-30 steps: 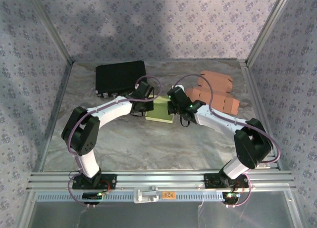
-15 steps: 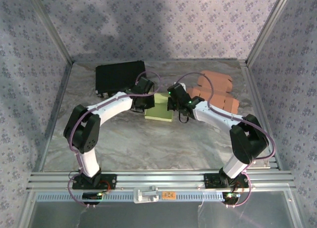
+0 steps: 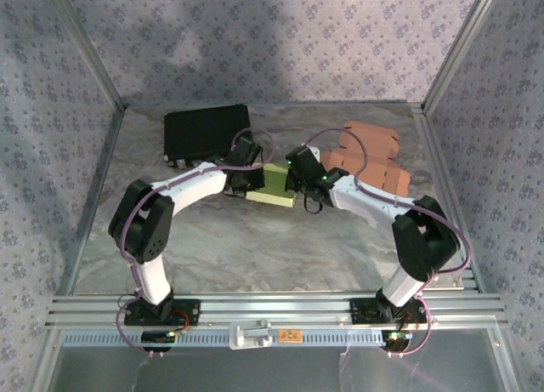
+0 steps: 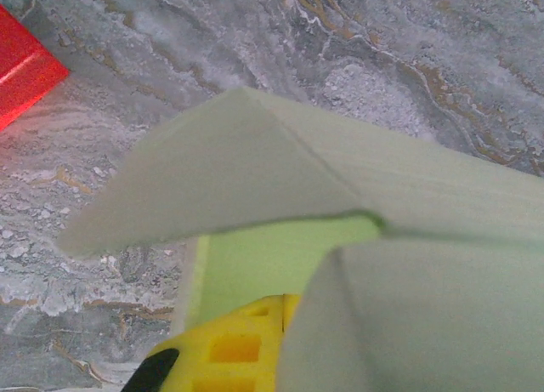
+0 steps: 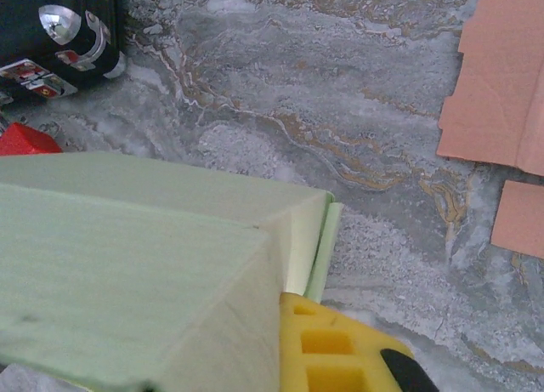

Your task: Fold the paper box

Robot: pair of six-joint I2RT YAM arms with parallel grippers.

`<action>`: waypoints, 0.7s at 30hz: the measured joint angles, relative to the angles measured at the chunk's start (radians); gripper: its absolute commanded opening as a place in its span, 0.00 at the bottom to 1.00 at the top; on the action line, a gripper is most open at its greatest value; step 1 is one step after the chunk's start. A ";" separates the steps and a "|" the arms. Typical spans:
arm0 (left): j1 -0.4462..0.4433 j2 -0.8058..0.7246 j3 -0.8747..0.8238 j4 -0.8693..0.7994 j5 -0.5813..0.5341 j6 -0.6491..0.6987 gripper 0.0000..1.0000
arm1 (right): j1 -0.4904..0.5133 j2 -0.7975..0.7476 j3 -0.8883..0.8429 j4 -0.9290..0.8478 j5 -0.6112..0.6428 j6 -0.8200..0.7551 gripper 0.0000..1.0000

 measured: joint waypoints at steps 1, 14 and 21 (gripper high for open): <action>0.002 -0.001 -0.008 0.011 0.000 0.000 0.00 | 0.006 0.000 0.002 -0.013 0.004 0.000 0.14; 0.003 -0.006 -0.039 0.038 -0.012 0.019 0.00 | 0.034 -0.169 0.103 -0.292 -0.221 0.176 0.57; 0.003 -0.007 -0.039 0.038 -0.014 0.019 0.00 | -0.050 -0.279 0.182 -0.415 -0.392 0.314 0.62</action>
